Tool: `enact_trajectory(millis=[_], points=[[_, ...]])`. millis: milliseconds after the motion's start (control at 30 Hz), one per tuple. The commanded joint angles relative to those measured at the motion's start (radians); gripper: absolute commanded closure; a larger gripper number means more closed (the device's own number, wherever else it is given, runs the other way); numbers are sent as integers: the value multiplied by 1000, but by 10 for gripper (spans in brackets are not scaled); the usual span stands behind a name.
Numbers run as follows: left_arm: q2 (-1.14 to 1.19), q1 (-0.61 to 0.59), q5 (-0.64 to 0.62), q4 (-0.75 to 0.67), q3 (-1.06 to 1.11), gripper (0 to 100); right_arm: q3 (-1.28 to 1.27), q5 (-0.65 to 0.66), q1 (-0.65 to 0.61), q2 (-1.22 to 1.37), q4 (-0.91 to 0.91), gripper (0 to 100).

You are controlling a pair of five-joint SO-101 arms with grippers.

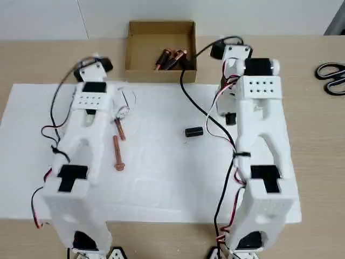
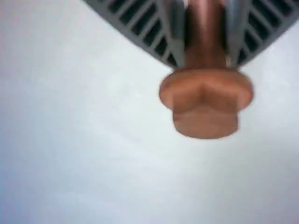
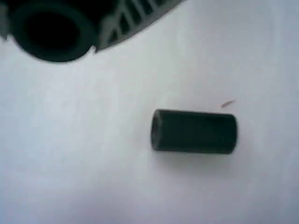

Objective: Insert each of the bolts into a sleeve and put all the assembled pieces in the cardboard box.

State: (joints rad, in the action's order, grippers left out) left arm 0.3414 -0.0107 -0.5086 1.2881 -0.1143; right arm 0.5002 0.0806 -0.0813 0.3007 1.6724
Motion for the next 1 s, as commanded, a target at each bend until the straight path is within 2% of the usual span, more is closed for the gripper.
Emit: enact_trajectory(millis=[0, 233, 533, 600, 800, 967], points=[[-180, 21, 74, 68, -79, 995, 5, -3, -5, -193, 10, 995], [-486, 98, 164, 158, -74, 995, -100, -3, -73, -533, 10, 995], [-824, 178, 241, 192, -28, 995, -641, -6, -280, -1064, -12, 995], [-862, 167, 265, 130, 41, 995, -796, -11, -297, -1148, -108, 995], [-973, 167, 265, -100, 323, 995, -1298, -11, -303, -1428, -622, 994], [-1100, 189, 265, -267, 515, 995, -1594, -5, -303, -1675, -854, 995]])
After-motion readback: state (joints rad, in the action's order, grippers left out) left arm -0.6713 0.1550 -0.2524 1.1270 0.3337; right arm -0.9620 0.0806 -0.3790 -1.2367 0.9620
